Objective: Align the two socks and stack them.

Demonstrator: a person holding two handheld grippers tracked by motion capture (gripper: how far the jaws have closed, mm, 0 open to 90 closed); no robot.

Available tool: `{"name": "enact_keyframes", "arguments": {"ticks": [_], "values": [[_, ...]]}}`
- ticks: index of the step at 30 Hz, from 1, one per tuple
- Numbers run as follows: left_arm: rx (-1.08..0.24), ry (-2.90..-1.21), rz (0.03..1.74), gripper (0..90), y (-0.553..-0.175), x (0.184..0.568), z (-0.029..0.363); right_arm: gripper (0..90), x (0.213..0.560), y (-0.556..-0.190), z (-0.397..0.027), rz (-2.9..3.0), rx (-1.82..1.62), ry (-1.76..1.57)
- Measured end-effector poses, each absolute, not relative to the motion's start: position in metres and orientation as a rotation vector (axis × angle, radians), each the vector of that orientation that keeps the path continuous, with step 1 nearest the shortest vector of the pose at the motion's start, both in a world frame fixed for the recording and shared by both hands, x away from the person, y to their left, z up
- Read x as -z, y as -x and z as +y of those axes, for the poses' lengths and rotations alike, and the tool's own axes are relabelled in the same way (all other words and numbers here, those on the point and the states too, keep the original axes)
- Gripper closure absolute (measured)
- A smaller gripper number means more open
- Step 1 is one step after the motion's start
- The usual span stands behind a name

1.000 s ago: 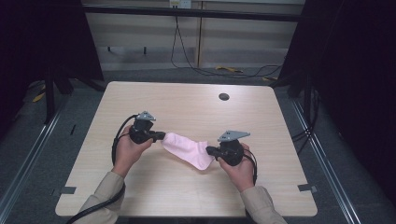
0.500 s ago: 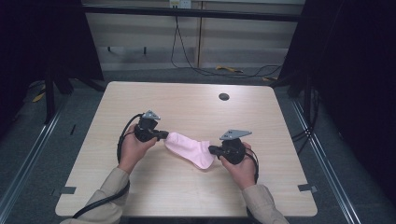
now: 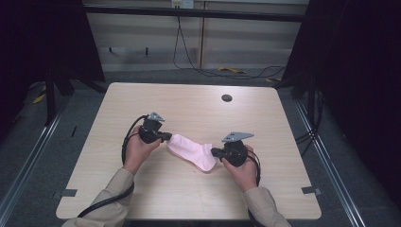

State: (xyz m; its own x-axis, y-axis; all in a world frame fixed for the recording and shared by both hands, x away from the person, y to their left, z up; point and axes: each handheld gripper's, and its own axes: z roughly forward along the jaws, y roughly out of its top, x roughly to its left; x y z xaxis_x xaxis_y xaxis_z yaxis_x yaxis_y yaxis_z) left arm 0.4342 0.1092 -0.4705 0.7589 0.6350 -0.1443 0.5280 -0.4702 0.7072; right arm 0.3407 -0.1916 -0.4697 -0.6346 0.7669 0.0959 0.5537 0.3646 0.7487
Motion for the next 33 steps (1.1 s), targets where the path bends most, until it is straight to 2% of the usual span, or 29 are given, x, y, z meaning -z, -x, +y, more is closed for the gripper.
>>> {"name": "enact_keyframes", "arguments": {"ticks": [26,33], "values": [[-0.188,-2.217,0.884,90.0,-0.439,0.485,0.099,87.9,0.482,-0.338,-0.196,2.360,-1.103,-1.192],[-0.229,-2.250,0.864,90.0,-0.439,0.483,0.099,87.7,0.484,-0.337,-0.195,2.364,-1.086,-1.184]]}}
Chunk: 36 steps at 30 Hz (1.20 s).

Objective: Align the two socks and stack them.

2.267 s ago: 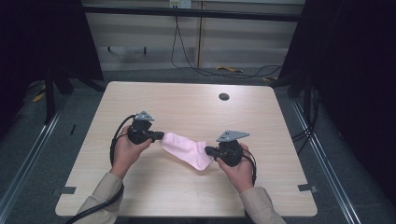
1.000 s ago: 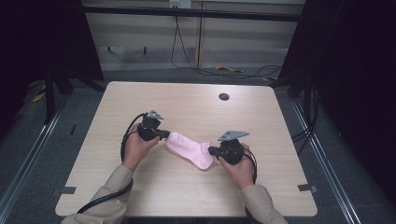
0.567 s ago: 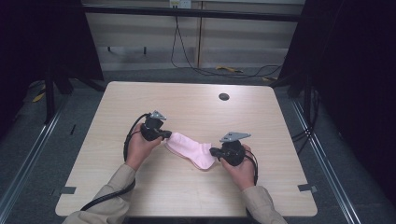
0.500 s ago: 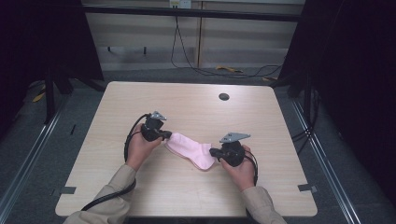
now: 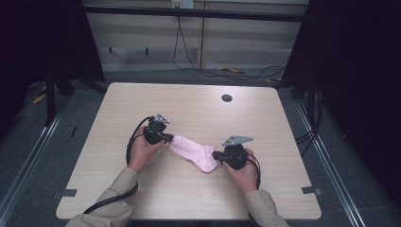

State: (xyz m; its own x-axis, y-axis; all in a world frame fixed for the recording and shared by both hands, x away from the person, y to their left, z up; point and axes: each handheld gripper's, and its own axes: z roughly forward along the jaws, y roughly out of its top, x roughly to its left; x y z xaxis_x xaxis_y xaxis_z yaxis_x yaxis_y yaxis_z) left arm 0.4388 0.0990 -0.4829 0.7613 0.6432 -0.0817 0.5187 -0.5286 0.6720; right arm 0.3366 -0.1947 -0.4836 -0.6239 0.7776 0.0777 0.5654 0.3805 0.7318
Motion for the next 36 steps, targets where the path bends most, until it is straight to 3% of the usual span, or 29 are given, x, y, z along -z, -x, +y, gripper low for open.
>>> {"name": "enact_keyframes", "arguments": {"ticks": [19,36], "values": [[-0.222,-2.263,0.905,89.9,-0.439,0.492,0.105,87.5,0.484,-0.337,-0.190,2.370,-1.094,-1.177],[-0.229,-2.242,0.903,82.7,-0.439,0.497,0.108,84.8,0.489,-0.338,-0.192,2.361,-1.035,-1.182]]}}
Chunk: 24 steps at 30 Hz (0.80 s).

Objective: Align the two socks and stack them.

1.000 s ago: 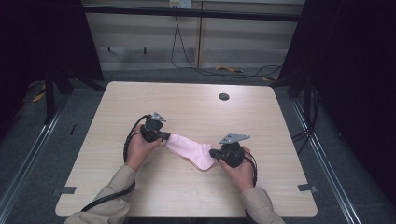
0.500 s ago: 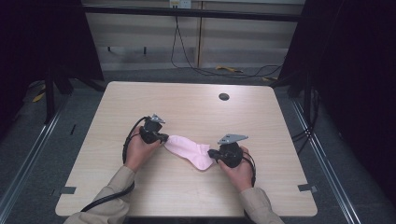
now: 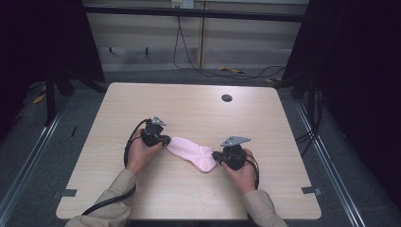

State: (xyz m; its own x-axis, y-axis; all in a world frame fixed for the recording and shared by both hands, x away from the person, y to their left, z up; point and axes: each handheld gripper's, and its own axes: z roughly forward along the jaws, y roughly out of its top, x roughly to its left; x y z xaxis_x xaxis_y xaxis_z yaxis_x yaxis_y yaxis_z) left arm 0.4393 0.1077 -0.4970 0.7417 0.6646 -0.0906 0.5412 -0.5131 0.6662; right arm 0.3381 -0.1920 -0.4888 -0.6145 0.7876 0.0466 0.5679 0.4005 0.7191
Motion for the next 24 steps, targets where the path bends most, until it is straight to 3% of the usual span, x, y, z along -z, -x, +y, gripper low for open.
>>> {"name": "enact_keyframes", "arguments": {"ticks": [5,10,14,19,24], "values": [[-0.229,-2.234,0.903,80.2,-0.439,0.497,0.110,81.3,0.486,-0.336,-0.195,2.332,-1.058,-1.175],[-0.220,-2.190,0.947,70.7,-0.437,0.495,0.115,90.0,0.479,-0.328,-0.191,2.358,-1.079,-1.118],[-0.217,-2.166,0.968,64.8,-0.436,0.493,0.119,90.0,0.483,-0.317,-0.183,2.392,-1.032,-1.055],[-0.212,-2.170,0.946,65.1,-0.436,0.491,0.113,90.0,0.493,-0.314,-0.181,2.399,-1.017,-1.072],[-0.191,-2.193,0.925,73.4,-0.434,0.491,0.109,90.0,0.496,-0.316,-0.185,2.385,-1.025,-1.098]]}}
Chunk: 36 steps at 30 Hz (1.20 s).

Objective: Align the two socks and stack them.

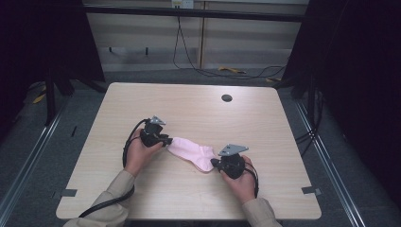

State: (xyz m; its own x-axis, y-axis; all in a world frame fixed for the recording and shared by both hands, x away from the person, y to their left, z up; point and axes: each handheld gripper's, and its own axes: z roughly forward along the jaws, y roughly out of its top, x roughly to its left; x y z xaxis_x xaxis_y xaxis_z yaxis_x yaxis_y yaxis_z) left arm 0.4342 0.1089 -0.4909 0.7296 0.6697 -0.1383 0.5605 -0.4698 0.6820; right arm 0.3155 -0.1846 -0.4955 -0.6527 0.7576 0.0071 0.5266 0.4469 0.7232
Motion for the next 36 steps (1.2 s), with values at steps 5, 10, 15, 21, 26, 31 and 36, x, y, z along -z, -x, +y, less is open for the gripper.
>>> {"name": "enact_keyframes", "arguments": {"ticks": [5,10,15,21,26,31,36], "values": [[-0.192,-2.217,0.903,78.7,-0.431,0.489,0.110,90.0,0.497,-0.316,-0.186,2.388,-1.018,-1.095],[-0.156,-2.241,0.903,79.9,-0.431,0.496,0.105,90.0,0.498,-0.317,-0.186,2.385,-1.015,-1.101],[-0.136,-2.268,0.886,89.7,-0.432,0.495,0.105,90.0,0.498,-0.318,-0.186,2.391,-1.013,-1.102],[-0.118,-2.267,0.895,90.0,-0.433,0.488,0.105,88.4,0.497,-0.320,-0.189,2.376,-1.020,-1.134],[-0.172,-2.238,0.911,90.0,-0.436,0.477,0.110,89.2,0.497,-0.321,-0.190,2.389,-1.009,-1.132],[-0.151,-2.246,0.901,90.0,-0.436,0.484,0.108,88.9,0.497,-0.321,-0.189,2.387,-1.010,-1.131],[-0.139,-2.241,0.910,88.1,-0.432,0.492,0.108,88.9,0.498,-0.322,-0.189,2.387,-1.006,-1.121]]}}
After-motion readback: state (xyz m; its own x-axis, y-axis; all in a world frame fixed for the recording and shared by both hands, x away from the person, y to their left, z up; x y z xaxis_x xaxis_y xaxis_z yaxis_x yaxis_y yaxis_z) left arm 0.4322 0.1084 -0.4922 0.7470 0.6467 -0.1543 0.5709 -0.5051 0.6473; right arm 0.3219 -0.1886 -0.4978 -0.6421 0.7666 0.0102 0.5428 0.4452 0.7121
